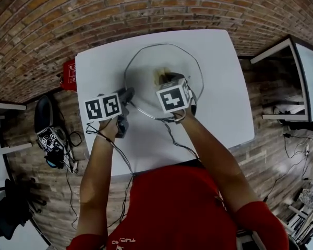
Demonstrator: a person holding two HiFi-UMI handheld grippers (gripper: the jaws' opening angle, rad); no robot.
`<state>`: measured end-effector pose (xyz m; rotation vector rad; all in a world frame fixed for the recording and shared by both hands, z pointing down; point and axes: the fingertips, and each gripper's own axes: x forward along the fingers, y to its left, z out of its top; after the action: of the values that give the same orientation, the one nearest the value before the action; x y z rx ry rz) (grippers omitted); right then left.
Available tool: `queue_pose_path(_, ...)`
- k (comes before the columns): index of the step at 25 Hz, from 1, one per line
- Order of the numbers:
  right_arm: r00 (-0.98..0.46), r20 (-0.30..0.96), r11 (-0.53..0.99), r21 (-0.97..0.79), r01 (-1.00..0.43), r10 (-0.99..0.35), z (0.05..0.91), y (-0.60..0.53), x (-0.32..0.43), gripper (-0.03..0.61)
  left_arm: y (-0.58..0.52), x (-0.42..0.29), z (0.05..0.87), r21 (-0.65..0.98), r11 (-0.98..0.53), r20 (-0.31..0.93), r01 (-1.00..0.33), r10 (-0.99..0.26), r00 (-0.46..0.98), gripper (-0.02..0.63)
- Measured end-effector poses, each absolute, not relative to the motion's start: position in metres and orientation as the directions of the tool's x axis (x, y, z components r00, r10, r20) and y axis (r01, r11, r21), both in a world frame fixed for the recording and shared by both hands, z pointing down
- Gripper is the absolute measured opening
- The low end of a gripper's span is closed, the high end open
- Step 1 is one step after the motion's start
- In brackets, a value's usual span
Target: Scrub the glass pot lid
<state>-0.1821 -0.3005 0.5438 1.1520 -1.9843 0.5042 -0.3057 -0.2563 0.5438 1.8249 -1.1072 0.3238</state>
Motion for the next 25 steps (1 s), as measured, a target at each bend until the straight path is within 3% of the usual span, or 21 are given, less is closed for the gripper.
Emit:
queue_pose_path(10,-0.136,0.772,0.383,0.147,-0.912,-0.621,0.532,-0.317,-0.078,0.052,-0.257,-0.304,0.543,0.577,-0.153,0.627,-0.803,-0.546,0.555,0.117)
queue_pose_path(20,-0.461,0.755,0.591,-0.123,-0.798,-0.466,0.510,-0.222,-0.200,0.052,-0.256,-0.303,0.544,0.575,-0.143,0.628,-0.806,-0.554,0.546,0.117)
queue_pose_path(25,-0.476,0.783,0.654,-0.120,-0.747,-0.399,0.526,-0.198,-0.220,0.052,-0.255,-0.302,0.544,0.574,-0.137,0.629,-0.807,-0.556,0.543,0.116)
